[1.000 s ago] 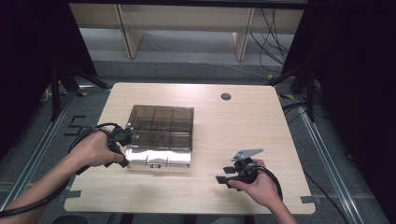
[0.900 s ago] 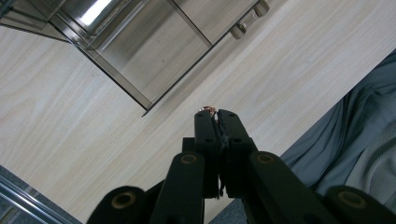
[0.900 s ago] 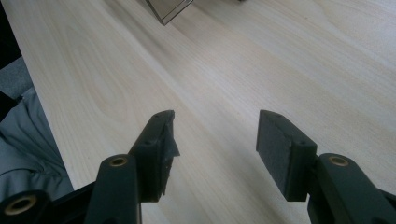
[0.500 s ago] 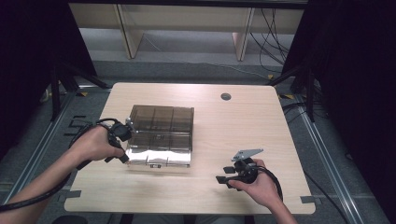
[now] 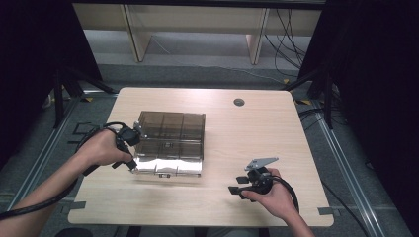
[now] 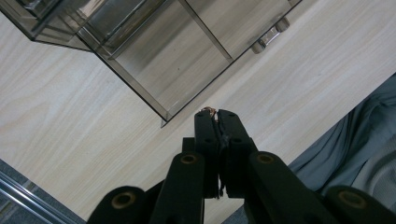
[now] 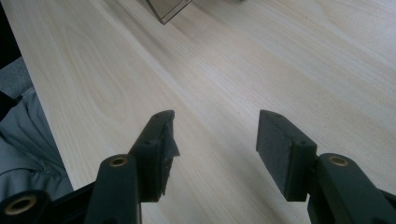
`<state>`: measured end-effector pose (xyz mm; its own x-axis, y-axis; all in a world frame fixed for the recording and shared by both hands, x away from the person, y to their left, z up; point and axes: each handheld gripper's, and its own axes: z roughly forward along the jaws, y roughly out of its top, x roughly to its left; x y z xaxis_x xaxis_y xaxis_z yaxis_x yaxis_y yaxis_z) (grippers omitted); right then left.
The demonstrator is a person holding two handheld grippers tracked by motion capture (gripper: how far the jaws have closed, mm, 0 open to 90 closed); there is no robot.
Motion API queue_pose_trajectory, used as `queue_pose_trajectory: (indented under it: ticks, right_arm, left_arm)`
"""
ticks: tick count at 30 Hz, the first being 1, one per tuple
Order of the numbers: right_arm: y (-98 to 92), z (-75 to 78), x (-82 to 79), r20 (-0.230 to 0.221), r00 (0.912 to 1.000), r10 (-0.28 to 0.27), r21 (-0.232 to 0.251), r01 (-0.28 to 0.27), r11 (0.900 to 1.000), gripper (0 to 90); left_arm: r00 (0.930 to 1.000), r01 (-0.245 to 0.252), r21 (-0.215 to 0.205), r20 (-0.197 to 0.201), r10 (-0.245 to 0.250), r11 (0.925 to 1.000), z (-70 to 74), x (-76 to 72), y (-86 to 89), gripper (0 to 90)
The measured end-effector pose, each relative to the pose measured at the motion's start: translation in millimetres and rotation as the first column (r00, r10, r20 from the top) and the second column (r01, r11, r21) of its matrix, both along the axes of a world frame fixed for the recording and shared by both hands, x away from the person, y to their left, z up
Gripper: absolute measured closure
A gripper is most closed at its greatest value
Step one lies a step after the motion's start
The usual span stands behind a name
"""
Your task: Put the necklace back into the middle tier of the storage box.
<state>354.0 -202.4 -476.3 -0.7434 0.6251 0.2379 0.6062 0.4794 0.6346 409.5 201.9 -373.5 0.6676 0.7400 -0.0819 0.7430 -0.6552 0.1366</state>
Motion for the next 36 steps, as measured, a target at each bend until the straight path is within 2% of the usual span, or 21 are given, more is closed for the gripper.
queue_pose_trajectory:
  ticks: [2, 6, 7, 11, 12, 23, 29, 32, 36]
  right_arm:
    - [0.0, 0.1, -0.1, 0.0, 1.0, 0.001, 0.001, -0.001, 1.0, 47.0]
    - [-0.1, -0.2, 0.1, -0.002, 1.0, 0.0, -0.001, 0.0, 1.0, 47.0]
    - [-0.1, 0.0, 0.1, -0.001, 1.0, 0.0, 0.0, 0.0, 1.0, 47.0]
    - [0.1, -0.2, 0.0, -0.002, 1.0, 0.0, 0.0, 0.0, 1.0, 47.0]
    - [0.2, -0.1, -0.1, -0.003, 1.0, 0.0, 0.0, 0.0, 1.0, 47.0]
    - [0.0, -0.1, 0.0, -0.002, 1.0, 0.0, -0.001, 0.0, 1.0, 47.0]
    - [-0.5, -0.2, 0.3, 0.0, 1.0, 0.002, 0.0, -0.002, 1.0, 47.0]
    - [-0.6, -1.0, 1.5, 0.009, 0.9998, 0.019, 0.005, -0.019, 1.0, 47.1]
    - [-0.6, -0.5, 0.9, 0.005, 0.9999, 0.01, 0.002, -0.01, 1.0, 47.0]
  left_arm:
    - [0.9999, 0.014, 0.013, -0.009, -0.014, 0.9998, 1.1, 3.0, 1.7, 87.0]
    - [0.9999, -0.012, 0.005, -0.007, 0.012, 0.9999, 2.8, 4.7, 1.9, 87.0]
    - [1.0, -0.001, 0.004, 0.006, 0.001, 1.0, 4.2, 5.9, 2.8, 87.0]
    - [0.9998, 0.017, 0.014, 0.007, -0.017, 0.9997, 7.2, 7.7, 4.0, 87.0]
    - [1.0, -0.005, 0.013, -0.002, 0.005, 0.9999, 8.2, 6.8, 3.1, 87.0]
    - [0.9997, -0.024, 0.002, 0.011, 0.024, 0.9997, 13.1, 11.2, 1.5, 87.0]
    - [0.9999, -0.01, 0.011, 0.011, 0.01, 0.9999, 15.4, 14.7, 1.6, 87.0]
    - [0.9995, -0.026, 0.003, 0.019, 0.026, 0.9997, 14.8, 14.1, -0.2, 87.0]
    - [0.9997, -0.02, 0.018, 0.011, 0.02, 0.9996, 16.0, 16.4, -0.5, 87.0]
